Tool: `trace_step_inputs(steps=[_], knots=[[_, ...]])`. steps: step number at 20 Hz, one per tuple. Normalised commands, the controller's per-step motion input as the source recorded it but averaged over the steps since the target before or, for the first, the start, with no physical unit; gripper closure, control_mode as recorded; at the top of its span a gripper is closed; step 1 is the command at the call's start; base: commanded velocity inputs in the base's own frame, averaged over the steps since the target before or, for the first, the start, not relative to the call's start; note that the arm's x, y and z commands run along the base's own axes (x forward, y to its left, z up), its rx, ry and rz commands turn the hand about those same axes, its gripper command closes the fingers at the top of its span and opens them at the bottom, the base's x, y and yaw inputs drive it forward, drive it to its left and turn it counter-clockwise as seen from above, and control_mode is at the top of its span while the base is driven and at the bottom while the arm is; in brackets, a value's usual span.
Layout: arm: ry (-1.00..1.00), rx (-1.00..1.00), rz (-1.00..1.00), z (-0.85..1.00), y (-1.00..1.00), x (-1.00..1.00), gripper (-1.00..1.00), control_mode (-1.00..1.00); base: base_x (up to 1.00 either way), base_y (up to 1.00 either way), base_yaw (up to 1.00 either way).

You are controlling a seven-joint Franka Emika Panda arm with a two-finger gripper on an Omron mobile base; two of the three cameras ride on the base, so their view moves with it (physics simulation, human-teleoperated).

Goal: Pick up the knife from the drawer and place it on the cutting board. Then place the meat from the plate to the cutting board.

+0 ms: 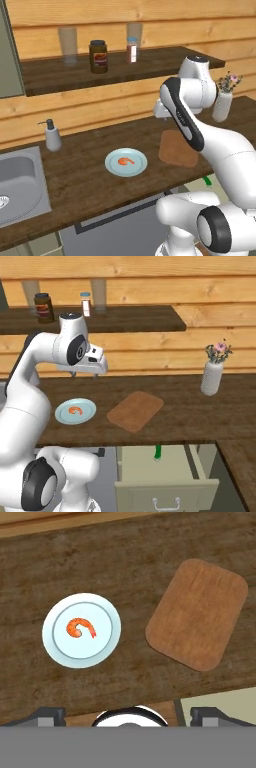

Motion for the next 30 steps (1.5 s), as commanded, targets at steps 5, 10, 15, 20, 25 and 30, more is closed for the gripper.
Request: trace_step_inputs(steps=[5,10,15,20,25,30], knots=[[0.0,0.0,0.0,-0.06,0.0,0.0,-1.0,-1.0,0.0,0.01,-0.01],[0.11,0.03,0.0,-0.41,-0.67,0.0,-1.0,-1.0,0.0,0.0,0.0],[0.18,0.08,0.0,-0.44,-0.99,-0.14,-1.0,-1.0,0.0,0.0,0.0],[0.14,0.03,0.0,-0.85,-0.88,-0.16,-1.0,-1.0,0.0,0.0,0.0],[0.06,0.0,0.0,-1.0,-0.72,-0.14,-1.0,-1.0,0.0,0.0,0.0],[0.0,0.0,0.0,-0.98,-0.76,-0.2,-1.0,-1.0,0.0,0.0,0.0]])
